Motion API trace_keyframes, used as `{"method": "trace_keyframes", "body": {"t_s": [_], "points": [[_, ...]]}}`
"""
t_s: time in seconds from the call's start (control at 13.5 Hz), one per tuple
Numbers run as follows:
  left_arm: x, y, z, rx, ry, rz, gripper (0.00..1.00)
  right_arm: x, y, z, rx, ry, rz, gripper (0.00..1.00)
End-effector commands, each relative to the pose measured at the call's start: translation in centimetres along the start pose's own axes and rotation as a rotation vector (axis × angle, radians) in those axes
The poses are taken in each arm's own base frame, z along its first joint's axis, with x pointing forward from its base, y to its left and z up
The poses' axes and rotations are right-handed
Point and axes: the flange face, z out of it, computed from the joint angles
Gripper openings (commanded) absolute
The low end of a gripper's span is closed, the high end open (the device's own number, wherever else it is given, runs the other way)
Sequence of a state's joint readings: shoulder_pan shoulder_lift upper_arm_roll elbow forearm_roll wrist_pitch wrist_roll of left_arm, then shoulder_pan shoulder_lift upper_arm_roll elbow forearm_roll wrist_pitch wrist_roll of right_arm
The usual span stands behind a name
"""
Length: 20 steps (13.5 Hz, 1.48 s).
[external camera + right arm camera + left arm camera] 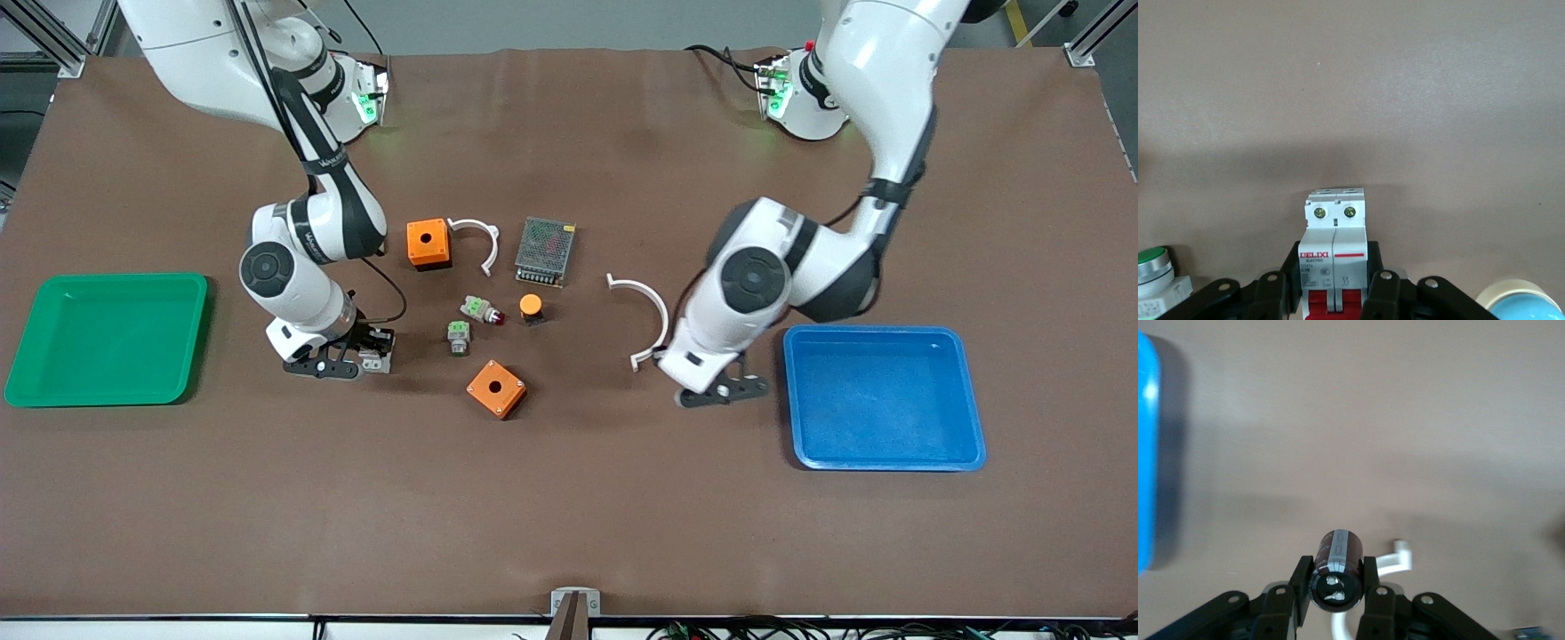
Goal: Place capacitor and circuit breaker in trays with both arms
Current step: 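Carry the capacitor to the blue tray while the right gripper carries the breaker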
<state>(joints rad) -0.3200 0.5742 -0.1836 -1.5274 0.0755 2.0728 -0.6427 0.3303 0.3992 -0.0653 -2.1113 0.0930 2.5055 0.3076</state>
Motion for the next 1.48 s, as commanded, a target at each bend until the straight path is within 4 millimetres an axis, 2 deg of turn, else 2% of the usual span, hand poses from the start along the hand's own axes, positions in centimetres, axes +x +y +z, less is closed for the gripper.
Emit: {"method": "trace_keyframes", "body": {"t_s": [0.0,0.07,0.15,0.3,0.37,0.52,0.74,0.89,1.11,1.26,1.4], "points": [[0.6,-4.0,-1.4,0.045,-0.033,0.052,0.01,2.1,1.6,-3.9,0.003,-0.06,0.035,0.13],[1.3,-6.0,-0.9,0.059,-0.05,0.044,0.01,2.6,2.2,-5.5,-0.002,-0.098,0.037,0.13],[2.7,-9.3,-0.4,0.086,-0.053,0.041,0.01,3.3,3.5,-8.1,-0.002,-0.129,0.033,0.13],[4.0,-13.2,0.4,0.111,-0.065,0.079,0.01,5.1,7.3,-12.6,0.006,-0.173,0.014,0.13],[4.6,-15.3,0.8,0.112,-0.076,0.083,0.01,6.0,9.8,-14.6,0.007,-0.191,-0.005,0.13],[5.6,-18.3,1.4,0.108,-0.094,0.106,0.01,7.6,16.1,-16.9,0.026,-0.197,-0.047,0.13],[5.9,-21.8,3.3,0.1,-0.113,0.127,0.01,8.4,28.1,-18.8,0.002,-0.154,-0.125,0.13],[5.9,-24.1,4.6,0.089,-0.112,0.13,0.01,8.5,35.1,-17.9,0.011,-0.155,-0.161,0.14],[4.9,-24.3,6.8,0.081,-0.114,0.142,0.01,8.0,43.5,-14.2,0.009,-0.167,-0.195,0.14],[4.4,-24.5,8.2,0.07,-0.09,0.144,0.01,7.6,47.8,-11.7,-0.018,-0.126,-0.207,0.15],[3.6,-24.5,9.8,0.052,-0.051,0.148,0.01,7.4,50.2,-8.4,-0.023,-0.117,-0.208,0.15]]}}
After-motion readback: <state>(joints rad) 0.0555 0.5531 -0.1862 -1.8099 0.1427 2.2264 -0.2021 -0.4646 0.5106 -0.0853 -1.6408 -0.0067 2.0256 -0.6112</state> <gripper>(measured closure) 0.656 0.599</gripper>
